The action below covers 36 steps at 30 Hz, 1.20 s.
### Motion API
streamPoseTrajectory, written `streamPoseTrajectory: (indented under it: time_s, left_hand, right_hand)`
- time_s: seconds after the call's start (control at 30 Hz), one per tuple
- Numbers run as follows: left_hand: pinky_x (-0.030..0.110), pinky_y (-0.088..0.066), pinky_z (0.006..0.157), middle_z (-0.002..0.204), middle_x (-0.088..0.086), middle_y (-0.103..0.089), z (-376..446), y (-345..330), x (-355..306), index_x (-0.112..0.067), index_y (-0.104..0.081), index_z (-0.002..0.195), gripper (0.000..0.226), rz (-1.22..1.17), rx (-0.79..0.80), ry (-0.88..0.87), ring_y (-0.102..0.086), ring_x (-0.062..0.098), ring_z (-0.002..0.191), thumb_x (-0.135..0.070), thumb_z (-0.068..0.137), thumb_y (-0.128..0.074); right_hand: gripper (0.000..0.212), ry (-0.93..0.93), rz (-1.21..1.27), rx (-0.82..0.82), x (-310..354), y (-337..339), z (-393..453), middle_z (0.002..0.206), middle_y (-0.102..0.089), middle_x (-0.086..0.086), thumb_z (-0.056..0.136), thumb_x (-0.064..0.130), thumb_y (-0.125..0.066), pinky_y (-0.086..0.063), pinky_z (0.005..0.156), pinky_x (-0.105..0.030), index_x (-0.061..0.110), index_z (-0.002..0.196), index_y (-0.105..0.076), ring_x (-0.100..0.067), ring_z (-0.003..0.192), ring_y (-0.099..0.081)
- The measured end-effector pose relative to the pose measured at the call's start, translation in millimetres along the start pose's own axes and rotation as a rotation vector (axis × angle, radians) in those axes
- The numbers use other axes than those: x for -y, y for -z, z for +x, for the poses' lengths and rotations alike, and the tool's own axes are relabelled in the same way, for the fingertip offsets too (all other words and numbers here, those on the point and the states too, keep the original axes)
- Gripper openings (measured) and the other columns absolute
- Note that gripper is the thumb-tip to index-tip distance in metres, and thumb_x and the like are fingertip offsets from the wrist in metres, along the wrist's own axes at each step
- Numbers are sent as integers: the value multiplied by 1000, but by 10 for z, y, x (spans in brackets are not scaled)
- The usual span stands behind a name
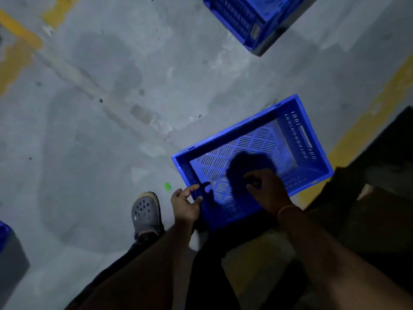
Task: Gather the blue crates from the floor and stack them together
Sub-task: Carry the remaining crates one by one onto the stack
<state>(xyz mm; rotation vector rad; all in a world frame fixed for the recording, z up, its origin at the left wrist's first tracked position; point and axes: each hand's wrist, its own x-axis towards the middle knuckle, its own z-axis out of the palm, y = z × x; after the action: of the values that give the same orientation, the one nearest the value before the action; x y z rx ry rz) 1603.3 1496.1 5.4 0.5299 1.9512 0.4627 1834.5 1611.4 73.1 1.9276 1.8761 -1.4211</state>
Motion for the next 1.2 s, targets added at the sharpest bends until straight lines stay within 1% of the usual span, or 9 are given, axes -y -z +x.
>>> streamPoseTrajectory:
  time_s: [0.17,0.33,0.5,0.6,0.7,0.83,0.9,1.03,1.2]
  left_hand:
    - [48,-54,96,119,11,-65,369,-374,303,-37,-73,104,33,-127,42,-6,-64,27,108,-18,77,-72]
    - [52,-51,100,114,1,-72,463,-410,175,-35,-72,102,40,-306,57,53,-64,29,114,2,90,-61]
    - [50,-52,100,115,-2,-72,710,-193,-26,-43,-71,105,47,-160,-28,-74,-64,25,114,-3,88,-54]
    - [45,-58,90,107,5,-74,925,29,-259,-36,-70,110,48,-55,-76,-147,-70,25,99,3,89,-50]
    - [29,-56,74,97,6,-74,1139,291,-519,-27,-71,112,50,78,-131,-214,-66,16,80,9,83,-51]
    - [23,-41,57,76,18,-70,1453,560,-794,-28,-72,110,58,266,-152,-253,-56,19,59,11,69,-59]
    - [24,-42,58,77,13,-67,1600,641,-875,-27,-73,109,60,313,-175,-233,-57,20,61,14,69,-54]
    - [35,-57,74,102,13,-68,1848,793,-875,-35,-71,103,48,391,-199,-206,-68,32,77,2,77,-55]
    - [34,-49,76,106,19,-67,1853,839,-744,-31,-69,114,41,502,-104,-94,-66,38,90,-7,82,-63]
  right_hand:
    - [28,-15,73,26,-231,-338,244,117,-54,-14,83,9,-70,-50,95,-42,15,110,-68,-28,98,-61]
    - [29,12,63,24,-291,-334,416,115,-54,-14,83,8,-70,-50,92,-36,14,112,-68,-26,94,-61]
    - [29,29,53,6,-238,-252,561,115,-54,-14,84,8,-70,-43,88,-25,15,112,-68,-17,92,-55]
    - [28,29,72,-28,-175,-209,629,109,-58,-10,82,7,-70,-41,86,-19,16,109,-69,-14,91,-54]
    - [26,44,78,-86,-124,-152,687,97,-56,-2,82,2,-69,-33,75,-7,9,107,-70,-13,87,-53]
    - [27,63,52,-172,-152,-99,777,102,-58,-9,82,4,-69,-43,86,-21,11,109,-70,-20,89,-57]
    - [26,57,51,-229,-229,-96,858,103,-60,-12,81,8,-70,-49,90,-34,18,105,-71,-25,91,-61]
    - [24,22,35,-315,-349,-42,1007,100,-62,-11,78,17,-67,-51,91,-44,26,100,-72,-28,92,-63]
    - [26,2,-15,-558,-437,62,1106,105,-56,-13,73,7,-73,-49,91,-34,18,97,-74,-31,91,-60]
